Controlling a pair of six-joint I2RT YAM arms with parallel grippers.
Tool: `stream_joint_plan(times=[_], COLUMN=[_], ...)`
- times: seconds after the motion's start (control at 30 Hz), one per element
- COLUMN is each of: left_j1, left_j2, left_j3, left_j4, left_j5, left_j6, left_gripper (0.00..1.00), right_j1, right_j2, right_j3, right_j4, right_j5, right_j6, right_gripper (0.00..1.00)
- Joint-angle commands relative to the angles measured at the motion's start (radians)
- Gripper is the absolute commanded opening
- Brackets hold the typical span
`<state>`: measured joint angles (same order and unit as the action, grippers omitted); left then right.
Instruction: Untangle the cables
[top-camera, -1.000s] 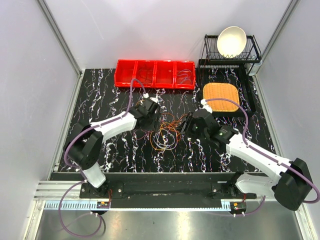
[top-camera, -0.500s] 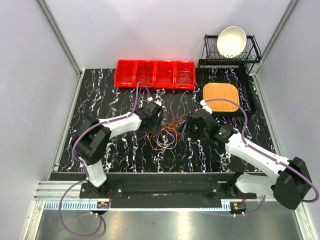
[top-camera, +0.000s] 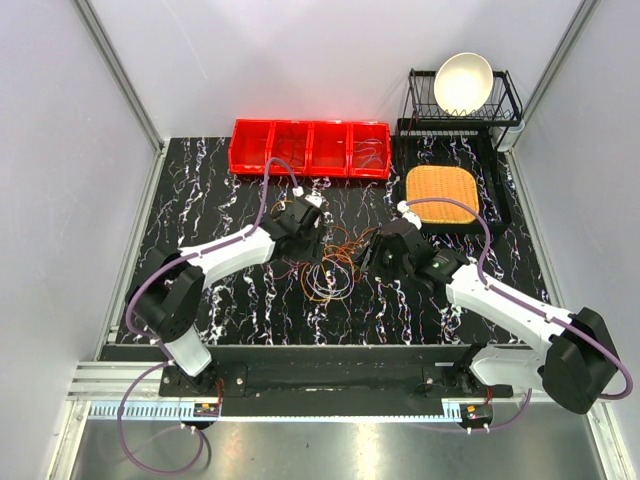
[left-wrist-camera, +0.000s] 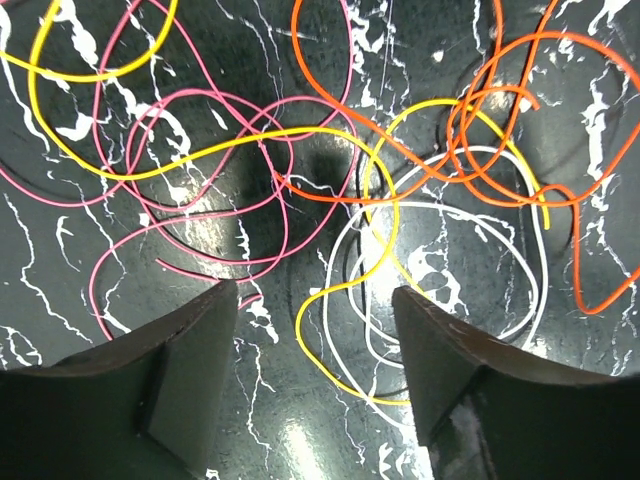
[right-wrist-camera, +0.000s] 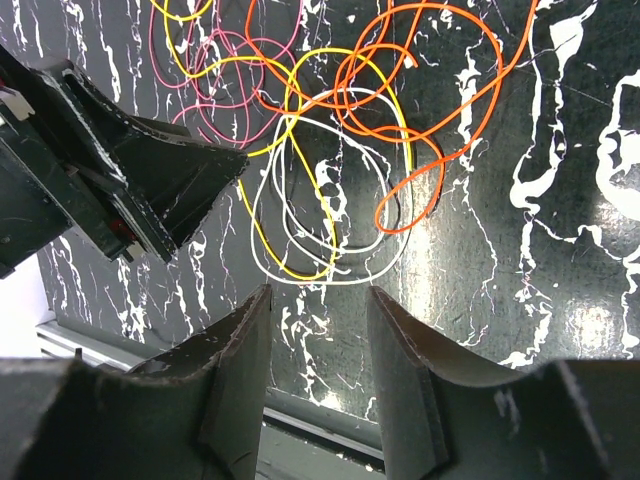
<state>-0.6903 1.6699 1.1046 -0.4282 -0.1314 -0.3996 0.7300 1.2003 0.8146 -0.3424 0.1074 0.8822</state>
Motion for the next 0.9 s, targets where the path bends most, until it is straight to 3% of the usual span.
stream_joint_plan(times=[0.0, 0.77, 0.83, 0.87], left_j1=[-0.008, -0.012, -0.012, -0.012], left_j2=[0.013, 0.079, 0.085, 0.088], left_j3=[-0.011, -0.017, -0.015, -0.015], left_j4=[0.026, 0.051, 0.049, 0.051], left_j5=[-0.005, 0.026, 0.024, 0.023], left_j6=[0.002, 0.013, 0.016, 0.016], left_gripper=[0.63, 0.49, 0.45, 0.38], right_j1=[-0.007, -0.007, -0.007, -0.007], right_j2=[0.007, 0.015, 0.013, 0.015], right_j3=[0.006, -0.005, -0.005, -0.005], right_j4=[0.033, 0.04, 0.039, 0.04], right_j5=[-0.011, -0.011, -0.011, -0.009], right_j6=[-0.008, -0.011, -0.012, -0.012], right_gripper=[0.48, 0.48, 0.48, 0.48])
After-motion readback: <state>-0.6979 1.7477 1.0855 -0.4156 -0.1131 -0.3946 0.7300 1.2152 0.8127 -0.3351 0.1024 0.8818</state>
